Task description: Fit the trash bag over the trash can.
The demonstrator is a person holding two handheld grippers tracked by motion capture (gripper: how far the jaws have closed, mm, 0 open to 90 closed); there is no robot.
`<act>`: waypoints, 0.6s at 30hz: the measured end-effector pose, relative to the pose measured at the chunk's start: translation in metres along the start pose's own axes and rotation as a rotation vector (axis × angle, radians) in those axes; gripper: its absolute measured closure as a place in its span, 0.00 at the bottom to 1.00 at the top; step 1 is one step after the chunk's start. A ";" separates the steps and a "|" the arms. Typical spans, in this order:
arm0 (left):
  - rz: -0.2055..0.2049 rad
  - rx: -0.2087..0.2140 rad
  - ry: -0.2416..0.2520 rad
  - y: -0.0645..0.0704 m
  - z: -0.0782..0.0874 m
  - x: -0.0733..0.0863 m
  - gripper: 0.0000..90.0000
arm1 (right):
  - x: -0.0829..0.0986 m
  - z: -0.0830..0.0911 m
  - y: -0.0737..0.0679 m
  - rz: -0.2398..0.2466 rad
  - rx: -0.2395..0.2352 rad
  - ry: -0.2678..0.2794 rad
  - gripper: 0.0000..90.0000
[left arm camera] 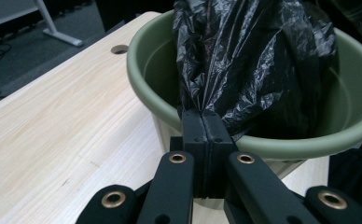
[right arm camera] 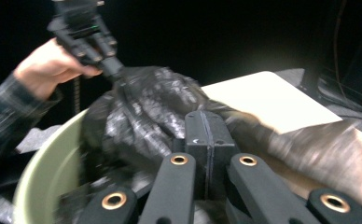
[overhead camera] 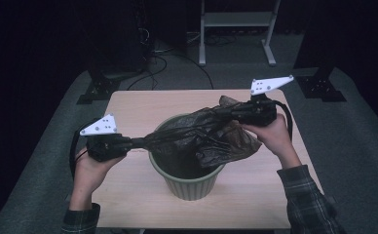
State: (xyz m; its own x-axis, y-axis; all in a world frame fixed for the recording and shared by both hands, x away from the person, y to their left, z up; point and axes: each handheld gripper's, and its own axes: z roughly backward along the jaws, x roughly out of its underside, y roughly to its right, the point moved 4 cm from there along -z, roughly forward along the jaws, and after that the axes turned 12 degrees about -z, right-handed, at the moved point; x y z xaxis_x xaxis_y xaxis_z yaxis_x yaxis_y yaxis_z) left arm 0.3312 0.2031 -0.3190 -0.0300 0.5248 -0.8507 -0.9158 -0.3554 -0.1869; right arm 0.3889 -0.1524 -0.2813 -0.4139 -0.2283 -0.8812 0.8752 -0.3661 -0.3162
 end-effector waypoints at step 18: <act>0.017 0.008 0.005 0.033 0.011 0.014 1.00 | 0.097 0.002 -0.087 0.021 -0.174 -0.084 1.00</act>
State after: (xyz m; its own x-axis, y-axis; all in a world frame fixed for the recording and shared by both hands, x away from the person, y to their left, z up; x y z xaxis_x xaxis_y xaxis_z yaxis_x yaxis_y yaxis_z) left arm 0.2957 0.2075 -0.3316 -0.0435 0.5151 -0.8560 -0.9185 -0.3577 -0.1686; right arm 0.2721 -0.1449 -0.3388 -0.4079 -0.3111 -0.8584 0.9110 -0.2006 -0.3602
